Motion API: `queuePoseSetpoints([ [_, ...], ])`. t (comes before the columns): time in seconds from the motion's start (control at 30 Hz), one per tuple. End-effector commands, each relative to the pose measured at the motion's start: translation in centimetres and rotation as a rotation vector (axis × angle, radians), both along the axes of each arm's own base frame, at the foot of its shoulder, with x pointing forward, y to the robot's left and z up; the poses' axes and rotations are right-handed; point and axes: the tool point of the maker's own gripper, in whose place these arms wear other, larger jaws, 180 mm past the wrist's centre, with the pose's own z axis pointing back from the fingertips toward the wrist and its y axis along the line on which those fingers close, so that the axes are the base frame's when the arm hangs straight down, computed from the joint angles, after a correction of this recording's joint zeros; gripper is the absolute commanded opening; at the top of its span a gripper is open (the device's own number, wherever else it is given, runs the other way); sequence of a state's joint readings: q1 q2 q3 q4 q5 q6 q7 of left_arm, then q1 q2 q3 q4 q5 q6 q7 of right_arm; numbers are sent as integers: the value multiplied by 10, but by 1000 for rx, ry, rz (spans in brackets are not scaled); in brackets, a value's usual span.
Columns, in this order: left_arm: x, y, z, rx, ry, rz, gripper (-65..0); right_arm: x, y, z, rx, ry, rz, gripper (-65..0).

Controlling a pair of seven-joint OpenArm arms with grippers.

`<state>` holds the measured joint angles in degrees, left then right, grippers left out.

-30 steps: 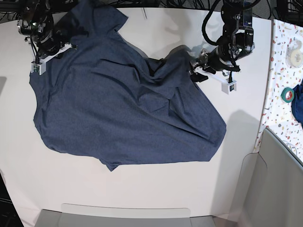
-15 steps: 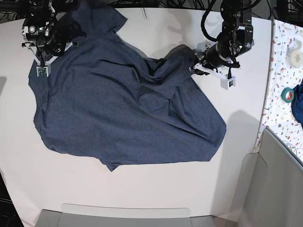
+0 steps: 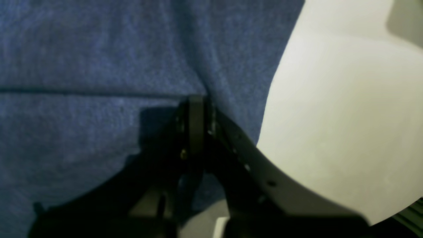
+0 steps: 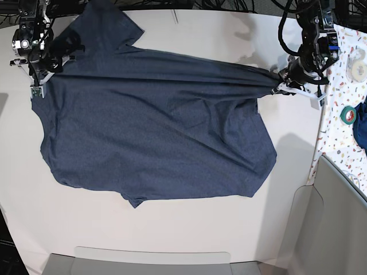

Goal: Layout the t-shirt on the table in an organized manner, then fold the t-shirt properly
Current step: 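Pull the shirt edge taut between both grippers, stretching it apart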

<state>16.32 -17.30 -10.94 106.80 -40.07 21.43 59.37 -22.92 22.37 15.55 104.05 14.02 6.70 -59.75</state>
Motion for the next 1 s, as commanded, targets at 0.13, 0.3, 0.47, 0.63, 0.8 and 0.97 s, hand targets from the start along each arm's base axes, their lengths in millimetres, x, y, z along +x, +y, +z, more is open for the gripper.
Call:
queuePoseSetpoints([
  [0.13, 6, 33, 19, 85, -44, 35, -650, -3, -12, 3, -42, 34, -10, -650],
  [0.3, -20, 32, 8, 88, 17, 26, -650, -6, -14, 3, -49, 42, -5, -650],
  [0.47, -56, 11, -8, 73, 95, -28, -650, -7, -14, 8, -60, 39, 12, -650],
  [0.63, -82, -22, -19, 41, 130, -98, -650, 0, -9, 18, -65, 4, 29, -650],
  [0.8, -84, -28, -12, 40, 118, -114, -650, 6, -4, 28, -67, -30, 47, -650],
  [0.97, -78, -27, -4, 52, 92, -116, -607, 9, 2, 47, -71, -92, 47, -650],
])
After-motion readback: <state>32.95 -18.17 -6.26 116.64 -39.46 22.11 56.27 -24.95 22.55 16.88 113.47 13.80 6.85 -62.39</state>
